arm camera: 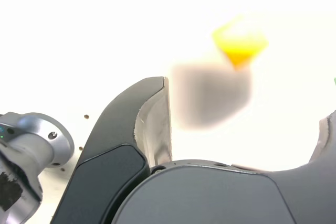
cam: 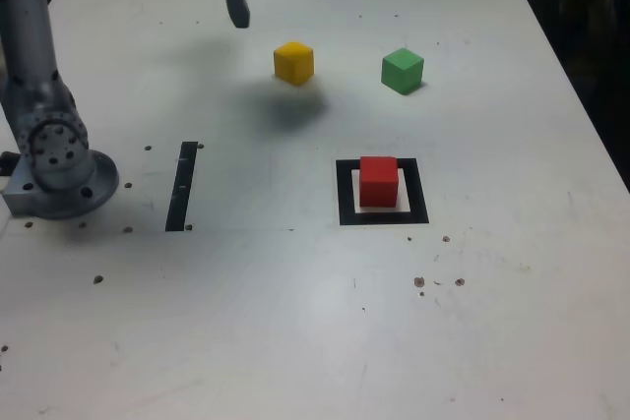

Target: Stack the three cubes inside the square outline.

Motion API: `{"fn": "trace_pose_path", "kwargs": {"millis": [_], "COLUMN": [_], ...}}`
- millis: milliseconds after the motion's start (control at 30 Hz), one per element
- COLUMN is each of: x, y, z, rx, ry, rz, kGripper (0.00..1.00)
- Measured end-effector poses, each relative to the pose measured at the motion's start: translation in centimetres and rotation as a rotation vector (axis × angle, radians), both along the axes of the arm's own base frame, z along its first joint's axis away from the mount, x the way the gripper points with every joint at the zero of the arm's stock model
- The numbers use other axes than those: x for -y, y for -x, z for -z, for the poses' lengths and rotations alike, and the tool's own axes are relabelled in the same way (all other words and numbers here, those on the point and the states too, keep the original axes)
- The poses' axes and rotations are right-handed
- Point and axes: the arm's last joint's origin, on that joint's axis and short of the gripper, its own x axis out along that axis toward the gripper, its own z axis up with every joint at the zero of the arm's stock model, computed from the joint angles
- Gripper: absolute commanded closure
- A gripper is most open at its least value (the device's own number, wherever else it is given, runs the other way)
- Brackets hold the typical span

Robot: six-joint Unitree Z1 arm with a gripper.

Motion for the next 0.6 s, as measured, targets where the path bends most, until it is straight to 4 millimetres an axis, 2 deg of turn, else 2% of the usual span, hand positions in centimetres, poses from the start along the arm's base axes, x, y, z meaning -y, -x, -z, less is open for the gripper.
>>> {"fn": "trace_pose_path", "kwargs": {"millis": [133,200,400,600], "x": [-4.0,-5.3,-6.2,-5.7], "y": [0.9,1.0,0.2,-1.7], "z": [2.0,3.1,6.7,8.0], "rx": [-0.012,-0.007,0.008,0.020], "ry": [0.051,0.071,0.096,0.093], "rz": [-0.140,-0.198,-0.356,-0.395], "kGripper": [0.01,0.02,0.04,0.04]}}
